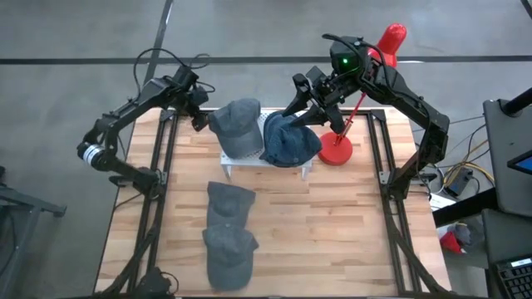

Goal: Pick & Place hat
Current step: Stack the bottom gray cap on the gray cap on the shelf

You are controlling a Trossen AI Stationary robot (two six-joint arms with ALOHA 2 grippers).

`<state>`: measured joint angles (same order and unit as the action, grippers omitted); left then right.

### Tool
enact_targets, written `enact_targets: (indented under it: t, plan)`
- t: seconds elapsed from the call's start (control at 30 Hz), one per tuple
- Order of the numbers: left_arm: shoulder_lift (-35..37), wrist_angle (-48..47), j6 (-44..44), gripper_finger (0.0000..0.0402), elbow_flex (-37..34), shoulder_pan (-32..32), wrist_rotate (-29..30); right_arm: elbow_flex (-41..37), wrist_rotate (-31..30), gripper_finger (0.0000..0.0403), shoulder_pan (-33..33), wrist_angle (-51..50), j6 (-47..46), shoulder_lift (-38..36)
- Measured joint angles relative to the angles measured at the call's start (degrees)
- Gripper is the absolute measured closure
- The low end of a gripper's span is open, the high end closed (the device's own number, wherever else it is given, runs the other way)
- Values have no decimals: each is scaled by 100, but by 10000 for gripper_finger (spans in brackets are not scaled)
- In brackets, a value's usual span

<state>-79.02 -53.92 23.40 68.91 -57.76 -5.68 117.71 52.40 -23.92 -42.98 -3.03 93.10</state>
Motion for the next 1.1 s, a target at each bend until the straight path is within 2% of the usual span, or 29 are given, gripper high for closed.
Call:
enact_targets:
  t: [0.2, 0.6, 0.8, 1.1]
  plan:
    - [-49, 430, -107, 172, 132, 7, -501, 0, -2, 220, 2, -2, -2, 0]
    - [-144, 598, -109, 172, 219, 11, -561, 0, -4, 220, 2, 0, 0, 0]
    - [-144, 791, -116, 172, 411, 36, -1010, 0, -7, 220, 2, 0, 0, 0]
    - [-262, 892, -114, 172, 401, 314, -1096, 0, -9, 220, 0, 4, 0, 0]
